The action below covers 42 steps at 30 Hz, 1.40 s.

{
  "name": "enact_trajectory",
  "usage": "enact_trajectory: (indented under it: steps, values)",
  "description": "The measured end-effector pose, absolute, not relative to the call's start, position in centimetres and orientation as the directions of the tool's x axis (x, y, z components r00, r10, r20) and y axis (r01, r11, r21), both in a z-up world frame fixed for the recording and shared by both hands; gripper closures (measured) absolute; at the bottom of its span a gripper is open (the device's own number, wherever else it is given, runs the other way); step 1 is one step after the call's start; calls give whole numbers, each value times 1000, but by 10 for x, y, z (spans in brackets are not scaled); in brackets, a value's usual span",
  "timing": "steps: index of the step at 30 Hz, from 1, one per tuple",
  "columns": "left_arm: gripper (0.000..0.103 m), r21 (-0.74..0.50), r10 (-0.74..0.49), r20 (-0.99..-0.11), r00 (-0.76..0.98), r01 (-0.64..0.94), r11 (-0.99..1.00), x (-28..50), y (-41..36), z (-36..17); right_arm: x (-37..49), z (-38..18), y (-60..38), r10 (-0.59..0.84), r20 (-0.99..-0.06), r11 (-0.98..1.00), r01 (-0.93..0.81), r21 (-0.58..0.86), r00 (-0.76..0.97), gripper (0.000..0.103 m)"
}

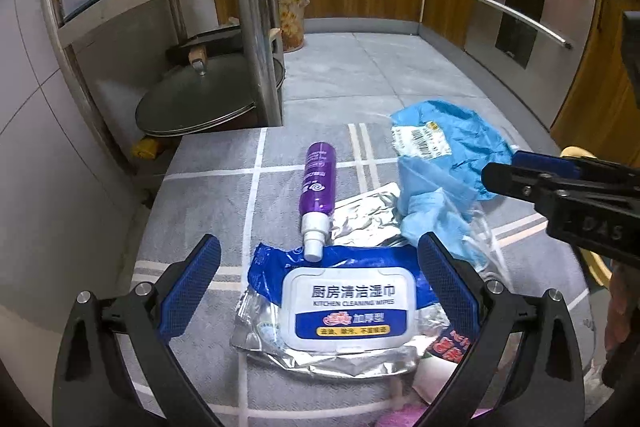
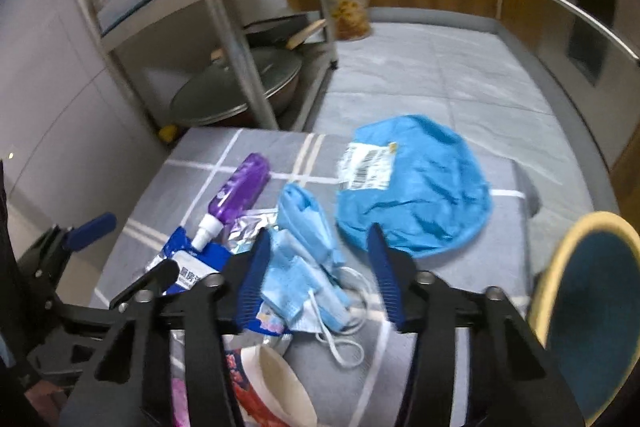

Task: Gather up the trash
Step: 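Grasp a blue face mask with the left tool while the right tool grasps another mask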

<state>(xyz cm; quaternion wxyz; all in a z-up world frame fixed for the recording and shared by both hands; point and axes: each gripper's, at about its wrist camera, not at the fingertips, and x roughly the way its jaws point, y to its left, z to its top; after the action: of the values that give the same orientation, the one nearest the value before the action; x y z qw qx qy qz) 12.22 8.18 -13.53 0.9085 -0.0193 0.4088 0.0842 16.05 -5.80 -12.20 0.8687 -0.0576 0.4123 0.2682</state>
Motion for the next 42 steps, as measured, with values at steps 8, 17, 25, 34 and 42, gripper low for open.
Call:
enact_trajectory:
  steps: [8,17,25,34,42]
  values:
    - [7,34,129,-761,636,-160,987,133,83,-144,174,-146,-50,463,-773,827,-524,203,432,94]
    - [18,-45,12,-763,646,-72,996,145,62,-144,174,-137,-71,540,-728,816,-473,332,423,102]
    - [45,-81,-79,-796,601,24,996,161,37,-157,183,-141,-98,520,-733,843,-403,356,438,102]
    - [97,-113,-136,-824,549,76,991,152,38,-152,183,-141,-90,531,-729,831,-430,352,431,62]
    - [97,17,8,-837,547,11,1000,136,70,-112,181,-147,-57,511,-758,819,-497,286,406,62]
